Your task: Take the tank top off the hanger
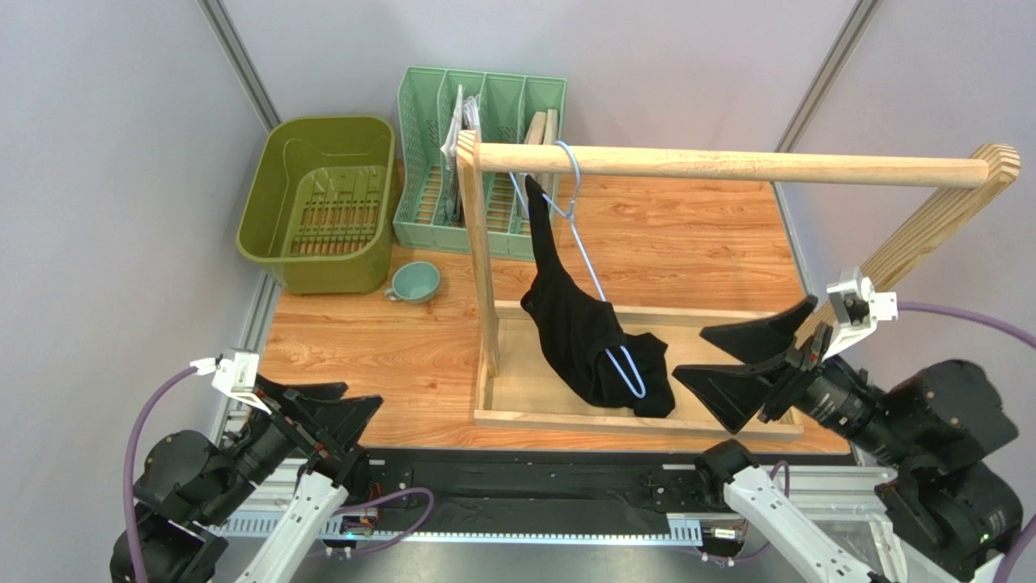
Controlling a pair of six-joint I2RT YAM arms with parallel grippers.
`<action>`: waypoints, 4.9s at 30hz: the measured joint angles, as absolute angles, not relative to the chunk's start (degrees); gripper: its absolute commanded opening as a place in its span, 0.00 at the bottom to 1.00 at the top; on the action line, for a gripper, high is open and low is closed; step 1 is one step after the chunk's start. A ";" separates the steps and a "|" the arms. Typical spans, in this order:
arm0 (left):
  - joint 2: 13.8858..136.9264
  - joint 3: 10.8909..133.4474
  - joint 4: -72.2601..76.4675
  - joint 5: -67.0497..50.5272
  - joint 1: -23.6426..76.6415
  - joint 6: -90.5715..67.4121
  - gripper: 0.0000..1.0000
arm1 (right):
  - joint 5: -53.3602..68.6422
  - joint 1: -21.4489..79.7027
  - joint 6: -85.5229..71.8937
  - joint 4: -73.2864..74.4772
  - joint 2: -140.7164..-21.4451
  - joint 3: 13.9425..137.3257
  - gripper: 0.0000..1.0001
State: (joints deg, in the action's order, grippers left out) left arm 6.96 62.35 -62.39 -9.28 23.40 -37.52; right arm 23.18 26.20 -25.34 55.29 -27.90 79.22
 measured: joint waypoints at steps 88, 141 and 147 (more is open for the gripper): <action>41.76 69.32 -32.32 -29.19 49.89 -40.07 0.68 | -24.38 65.23 -9.28 48.97 -63.26 94.87 0.00; 77.67 94.02 -29.74 34.87 78.02 -24.71 0.70 | -7.81 65.23 -16.95 51.81 -31.14 72.58 0.00; 78.54 94.35 -30.79 35.03 78.02 -25.74 0.44 | -7.35 65.23 -17.23 51.81 -30.72 72.07 0.00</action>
